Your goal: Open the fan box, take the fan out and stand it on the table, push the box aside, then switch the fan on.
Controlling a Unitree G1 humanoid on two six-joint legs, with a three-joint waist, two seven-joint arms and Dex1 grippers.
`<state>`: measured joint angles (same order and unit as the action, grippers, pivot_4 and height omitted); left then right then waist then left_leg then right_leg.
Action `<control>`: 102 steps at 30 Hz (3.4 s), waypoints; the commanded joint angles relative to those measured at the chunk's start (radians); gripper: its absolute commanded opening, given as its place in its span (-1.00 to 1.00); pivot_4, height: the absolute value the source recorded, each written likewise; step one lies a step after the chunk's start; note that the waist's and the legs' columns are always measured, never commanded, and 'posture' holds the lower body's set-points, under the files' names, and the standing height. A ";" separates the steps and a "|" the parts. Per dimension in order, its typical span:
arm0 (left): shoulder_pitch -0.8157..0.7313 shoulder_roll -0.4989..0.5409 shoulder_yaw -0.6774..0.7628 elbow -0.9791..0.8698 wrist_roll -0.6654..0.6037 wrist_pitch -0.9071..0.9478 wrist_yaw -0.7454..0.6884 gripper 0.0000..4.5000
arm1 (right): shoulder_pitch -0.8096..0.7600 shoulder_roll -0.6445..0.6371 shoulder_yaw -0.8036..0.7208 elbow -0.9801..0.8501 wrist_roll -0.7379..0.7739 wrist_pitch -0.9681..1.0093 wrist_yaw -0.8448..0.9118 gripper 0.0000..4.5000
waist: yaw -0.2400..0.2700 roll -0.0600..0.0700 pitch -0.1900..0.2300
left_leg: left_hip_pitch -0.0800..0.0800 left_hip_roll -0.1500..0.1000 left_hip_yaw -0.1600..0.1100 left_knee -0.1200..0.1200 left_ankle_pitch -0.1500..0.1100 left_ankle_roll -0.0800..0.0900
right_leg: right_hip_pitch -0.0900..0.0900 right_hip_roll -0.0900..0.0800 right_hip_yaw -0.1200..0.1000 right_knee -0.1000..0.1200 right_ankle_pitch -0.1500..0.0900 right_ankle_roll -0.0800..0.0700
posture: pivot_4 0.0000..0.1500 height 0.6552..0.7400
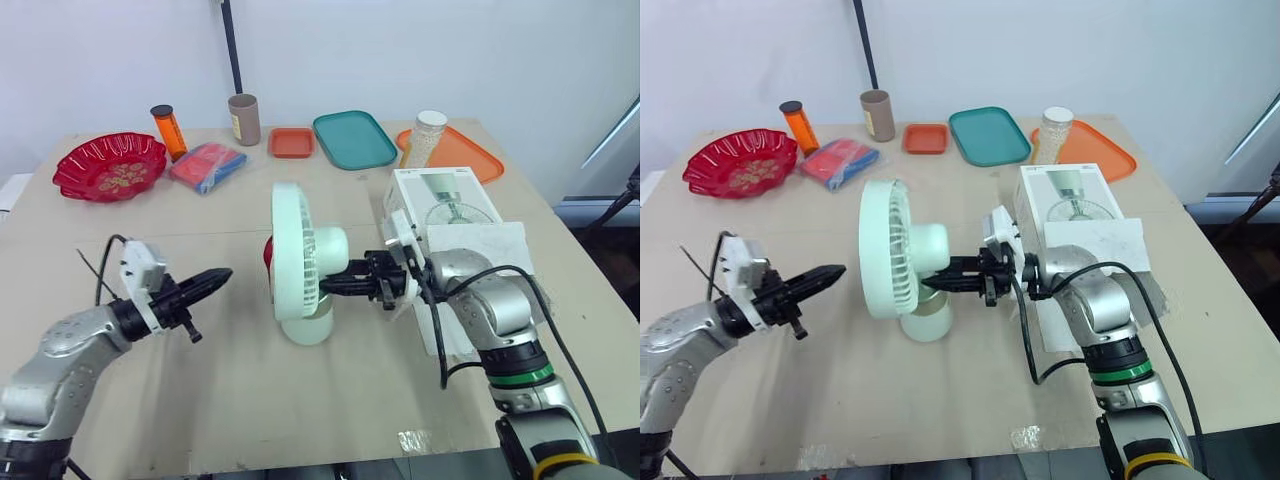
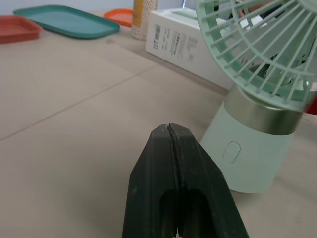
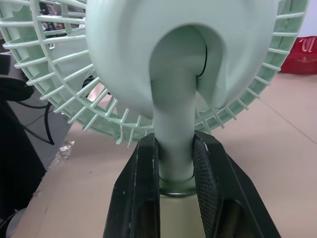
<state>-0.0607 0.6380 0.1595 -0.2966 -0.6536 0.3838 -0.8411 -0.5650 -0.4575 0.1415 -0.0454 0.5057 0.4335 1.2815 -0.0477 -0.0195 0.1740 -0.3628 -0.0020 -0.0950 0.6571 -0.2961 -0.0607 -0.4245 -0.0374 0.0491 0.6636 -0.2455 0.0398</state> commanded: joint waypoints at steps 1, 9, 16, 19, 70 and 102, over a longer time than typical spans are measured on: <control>-0.016 -0.013 -0.051 0.017 0.082 -0.068 -0.022 -0.98 | -0.006 -0.001 -0.001 -0.068 0.017 -0.050 0.026 -0.83 | 0.000 0.000 0.000 | 0.000 0.000 0.000 0.000 0.000 0.000 | 0.000 0.000 0.000 0.000 0.000 0.000 | 1.00 1.00; -0.032 -0.033 -0.148 0.047 0.146 -0.119 -0.107 -0.98 | 0.006 0.004 0.011 -0.078 0.000 -0.076 0.007 -0.83 | 0.000 0.000 0.000 | 0.000 0.000 0.000 0.000 0.000 0.000 | 0.000 0.000 0.000 0.000 0.000 0.000 | 1.00 1.00; -0.044 -0.047 -0.168 0.072 0.175 -0.139 -0.122 -0.98 | 0.007 0.002 0.027 -0.065 -0.036 -0.097 -0.009 -0.83 | 0.001 0.000 0.000 | 0.000 0.000 0.000 0.001 0.000 0.000 | 0.000 0.000 0.000 0.000 0.000 0.000 | 1.00 1.00; -0.045 -0.057 -0.180 0.085 0.190 -0.152 -0.127 -0.98 | 0.011 0.003 0.035 -0.065 -0.045 -0.102 -0.012 -0.83 | 0.001 0.000 0.000 | 0.000 0.000 0.000 0.001 0.000 0.000 | 0.000 0.000 0.000 0.000 0.000 0.000 | 1.00 1.00; -0.096 -0.109 -0.259 0.133 0.260 -0.175 -0.194 -0.98 | 0.011 0.017 0.055 -0.090 -0.052 -0.092 -0.070 -0.83 | 0.001 0.000 0.000 | 0.000 0.000 -0.001 0.004 0.000 0.001 | 0.001 0.000 -0.001 0.002 0.000 0.000 | 1.00 1.00; -0.109 -0.090 -0.241 0.141 0.266 -0.169 -0.208 -0.98 | 0.085 -0.018 0.060 -0.078 -0.072 -0.112 -0.071 -0.83 | 0.000 0.000 -0.001 | 0.003 0.000 -0.001 0.004 -0.001 0.002 | 0.005 0.000 -0.001 0.002 0.000 0.000 | 1.00 1.00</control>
<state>-0.1540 0.5369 -0.0907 -0.1316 -0.3761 0.2165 -1.0403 -0.4924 -0.4649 0.1898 -0.1058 0.4430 0.3168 1.2107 -0.0474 -0.0196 0.1728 -0.3592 -0.0020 -0.0957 0.6616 -0.2972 -0.0587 -0.4194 -0.0370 0.0486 0.6653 -0.2455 0.0400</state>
